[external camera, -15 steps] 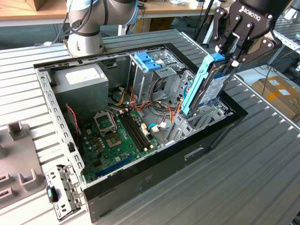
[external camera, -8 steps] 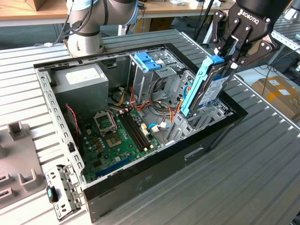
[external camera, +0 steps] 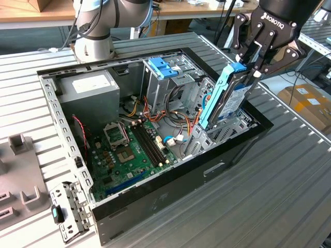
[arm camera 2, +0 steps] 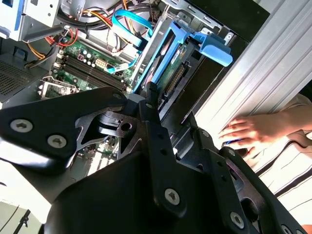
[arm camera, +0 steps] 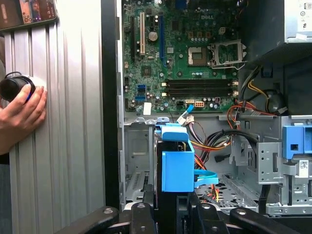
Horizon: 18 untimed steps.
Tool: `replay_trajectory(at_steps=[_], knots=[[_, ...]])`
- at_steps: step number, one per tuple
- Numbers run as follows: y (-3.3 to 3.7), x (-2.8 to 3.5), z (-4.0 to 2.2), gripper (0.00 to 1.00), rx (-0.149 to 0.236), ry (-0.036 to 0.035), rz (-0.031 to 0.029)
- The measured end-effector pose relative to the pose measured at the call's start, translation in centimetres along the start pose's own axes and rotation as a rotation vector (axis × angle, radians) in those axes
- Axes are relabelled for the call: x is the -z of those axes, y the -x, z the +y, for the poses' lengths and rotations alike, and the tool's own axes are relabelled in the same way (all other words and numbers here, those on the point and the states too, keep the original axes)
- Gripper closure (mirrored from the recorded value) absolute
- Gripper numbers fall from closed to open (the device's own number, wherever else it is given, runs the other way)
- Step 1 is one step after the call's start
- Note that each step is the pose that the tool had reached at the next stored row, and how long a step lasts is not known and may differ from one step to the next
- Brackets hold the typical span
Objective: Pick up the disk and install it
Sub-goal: 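Pick up the disk, then insert the disk into the insertion slot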
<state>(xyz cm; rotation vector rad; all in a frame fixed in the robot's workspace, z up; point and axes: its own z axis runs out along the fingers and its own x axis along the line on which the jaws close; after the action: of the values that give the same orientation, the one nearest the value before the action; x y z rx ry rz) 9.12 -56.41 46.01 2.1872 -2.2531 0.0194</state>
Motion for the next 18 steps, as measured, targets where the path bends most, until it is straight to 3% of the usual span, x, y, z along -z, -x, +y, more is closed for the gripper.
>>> replay_trajectory(at_steps=[4,9,12,15,18], knots=[[0.01,-0.08,0.0,0.65,0.0,0.0,-0.0001],[0.01,-0.79,0.01,0.65,0.0,0.0,0.0],[0.01,-1.45,0.01,0.65,0.0,-0.0001,0.0],[-0.02,-2.63,0.02,0.65,0.0,-0.0002,0.0],[-0.05,-3.23,0.03,0.65,0.0,-0.0002,0.0001]])
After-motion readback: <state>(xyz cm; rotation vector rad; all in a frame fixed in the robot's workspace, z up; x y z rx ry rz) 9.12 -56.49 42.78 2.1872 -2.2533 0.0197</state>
